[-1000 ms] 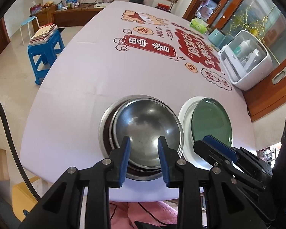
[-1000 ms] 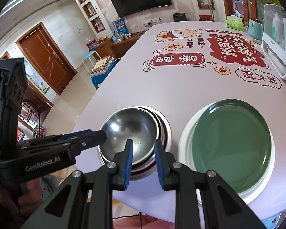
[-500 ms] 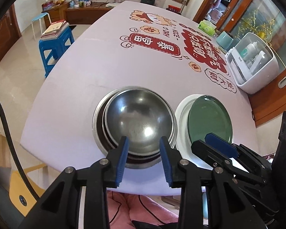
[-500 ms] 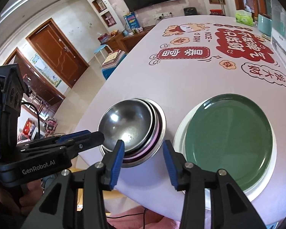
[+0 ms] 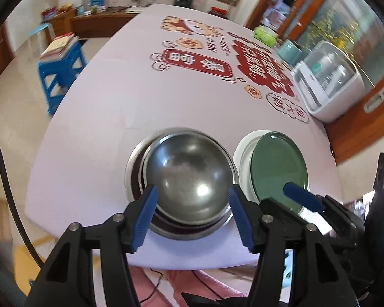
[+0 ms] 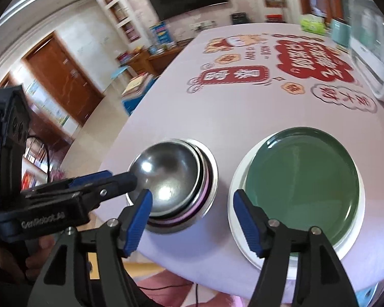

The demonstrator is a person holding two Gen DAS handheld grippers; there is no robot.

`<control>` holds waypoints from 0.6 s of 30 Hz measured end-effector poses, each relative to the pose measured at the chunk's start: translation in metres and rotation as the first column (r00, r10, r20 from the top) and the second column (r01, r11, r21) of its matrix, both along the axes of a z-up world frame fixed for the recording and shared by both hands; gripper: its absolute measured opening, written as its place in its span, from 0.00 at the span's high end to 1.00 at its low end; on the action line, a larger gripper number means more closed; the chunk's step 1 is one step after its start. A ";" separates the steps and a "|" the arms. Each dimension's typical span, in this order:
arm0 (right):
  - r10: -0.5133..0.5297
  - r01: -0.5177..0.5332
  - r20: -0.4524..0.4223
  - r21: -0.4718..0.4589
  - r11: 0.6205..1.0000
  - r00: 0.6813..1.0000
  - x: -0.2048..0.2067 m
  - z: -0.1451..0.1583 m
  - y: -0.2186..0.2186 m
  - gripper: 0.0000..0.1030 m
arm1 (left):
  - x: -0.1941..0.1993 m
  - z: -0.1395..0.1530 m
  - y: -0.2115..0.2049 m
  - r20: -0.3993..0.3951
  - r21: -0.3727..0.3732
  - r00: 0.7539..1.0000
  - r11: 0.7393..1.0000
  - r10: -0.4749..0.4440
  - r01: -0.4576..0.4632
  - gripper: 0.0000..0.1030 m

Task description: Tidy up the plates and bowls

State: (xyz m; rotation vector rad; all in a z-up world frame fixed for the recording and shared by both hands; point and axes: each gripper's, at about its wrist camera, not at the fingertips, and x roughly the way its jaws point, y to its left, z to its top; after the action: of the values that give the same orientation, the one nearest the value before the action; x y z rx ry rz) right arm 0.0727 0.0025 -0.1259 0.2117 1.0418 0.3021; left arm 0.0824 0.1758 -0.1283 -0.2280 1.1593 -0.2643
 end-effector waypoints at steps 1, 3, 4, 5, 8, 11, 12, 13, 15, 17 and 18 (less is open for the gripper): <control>-0.037 0.037 0.001 0.009 0.999 0.999 0.001 0.001 0.002 0.35 | 0.005 0.002 0.005 0.002 0.006 1.000 1.000 -0.029 0.029 0.42; -0.091 0.091 0.008 0.020 0.996 0.996 0.002 0.002 0.006 0.34 | 0.011 0.005 0.011 0.014 0.004 0.998 0.998 -0.068 0.068 0.38; -0.116 0.115 0.009 0.023 0.993 0.993 0.002 0.002 0.009 0.33 | 0.015 0.007 0.016 0.021 0.004 0.995 0.995 -0.098 0.098 0.35; -0.141 0.141 0.008 0.022 0.990 0.990 0.002 0.001 0.013 0.33 | 0.019 0.008 0.019 0.025 0.007 0.993 0.993 -0.118 0.118 0.35; -0.202 0.202 0.012 0.019 0.979 0.979 0.001 0.000 0.027 0.32 | 0.031 0.008 0.030 0.030 0.013 0.984 0.984 -0.178 0.178 0.35; -0.275 0.275 0.025 0.024 0.961 0.961 -0.003 -0.003 0.037 0.32 | 0.042 0.006 0.035 0.029 0.025 0.969 0.969 -0.245 0.244 0.34; -0.296 0.296 0.028 0.027 0.955 0.955 -0.004 -0.004 0.039 0.31 | 0.045 0.006 0.037 0.028 0.030 0.964 0.964 -0.266 0.265 0.34; -0.323 0.322 0.033 0.031 0.946 0.946 -0.006 -0.005 0.041 0.31 | 0.048 0.005 0.038 0.027 0.037 0.956 0.956 -0.291 0.290 0.33; -0.377 0.376 0.040 0.047 0.926 0.925 -0.008 -0.008 0.043 0.29 | 0.053 0.004 0.039 0.032 0.056 0.939 0.939 -0.342 0.339 0.31; -0.426 0.423 0.040 0.057 0.904 0.904 -0.011 -0.011 0.046 0.28 | 0.058 0.003 0.041 0.036 0.062 0.923 0.923 -0.382 0.380 0.29; -0.449 0.447 0.038 0.058 0.893 0.893 -0.013 -0.012 0.047 0.28 | 0.060 0.003 0.041 0.035 0.061 0.918 0.918 -0.395 0.393 0.26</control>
State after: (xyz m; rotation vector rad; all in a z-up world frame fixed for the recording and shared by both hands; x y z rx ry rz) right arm 0.0594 0.0493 -0.1383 0.4776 0.9053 -0.0881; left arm 0.1428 0.2170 -0.1257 0.0632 1.1581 -0.5911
